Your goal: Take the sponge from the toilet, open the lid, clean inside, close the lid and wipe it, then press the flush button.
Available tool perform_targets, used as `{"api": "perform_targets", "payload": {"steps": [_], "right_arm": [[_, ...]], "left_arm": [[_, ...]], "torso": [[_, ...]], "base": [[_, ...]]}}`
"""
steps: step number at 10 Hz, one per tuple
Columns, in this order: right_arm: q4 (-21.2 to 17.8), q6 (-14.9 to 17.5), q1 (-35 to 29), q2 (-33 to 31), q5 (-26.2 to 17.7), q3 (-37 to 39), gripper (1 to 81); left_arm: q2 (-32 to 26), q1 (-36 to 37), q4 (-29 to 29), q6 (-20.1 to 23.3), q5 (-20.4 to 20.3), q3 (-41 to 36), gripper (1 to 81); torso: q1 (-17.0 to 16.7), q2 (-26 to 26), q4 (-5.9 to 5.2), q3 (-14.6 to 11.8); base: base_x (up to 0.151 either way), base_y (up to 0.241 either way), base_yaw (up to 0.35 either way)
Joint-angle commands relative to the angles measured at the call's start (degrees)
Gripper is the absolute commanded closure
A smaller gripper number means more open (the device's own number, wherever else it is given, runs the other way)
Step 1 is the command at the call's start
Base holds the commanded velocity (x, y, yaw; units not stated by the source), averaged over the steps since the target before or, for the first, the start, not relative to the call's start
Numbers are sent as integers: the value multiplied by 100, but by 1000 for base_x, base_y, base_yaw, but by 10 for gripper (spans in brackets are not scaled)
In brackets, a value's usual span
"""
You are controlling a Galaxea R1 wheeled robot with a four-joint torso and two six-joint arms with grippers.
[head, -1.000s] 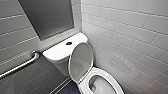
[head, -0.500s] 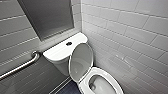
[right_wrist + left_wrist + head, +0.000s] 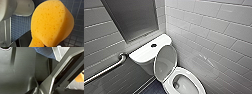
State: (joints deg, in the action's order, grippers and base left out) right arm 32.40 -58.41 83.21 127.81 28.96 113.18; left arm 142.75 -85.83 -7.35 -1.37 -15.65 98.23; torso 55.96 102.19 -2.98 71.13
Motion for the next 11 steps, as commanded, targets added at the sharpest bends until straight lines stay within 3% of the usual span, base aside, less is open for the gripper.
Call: {"api": "perform_targets", "payload": {"steps": [1,2,3,8,9,11], "right_arm": [[538,22,517,721,197,1098,811],[618,22,543,871,188,1257,811],[671,22,570,1022,188,1408,811],[829,-13,641,1602,145,2067,811],[881,-22,648,1697,118,2180,811],[1021,-20,692,1907,-38,2442,811]], "left_arm": [[-89,62,-38,13,555,-155,10],[-36,123,-30,13,563,-94,10],[35,167,-30,13,694,-23,10],[316,176,-30,13,801,407,10],[325,176,-30,13,800,425,10],[368,176,-21,5,792,616,10]], "torso": [[-361,-560,0,0],[-496,-772,0,0],[-621,-964,0,-229],[-1268,-1969,0,-728],[-1038,-1611,0,-490],[-1172,-1799,0,-566]], "base": [[0,0,0],[0,0,0],[0,0,0],[0,0,0],[0,0,0],[0,0,0]]}}
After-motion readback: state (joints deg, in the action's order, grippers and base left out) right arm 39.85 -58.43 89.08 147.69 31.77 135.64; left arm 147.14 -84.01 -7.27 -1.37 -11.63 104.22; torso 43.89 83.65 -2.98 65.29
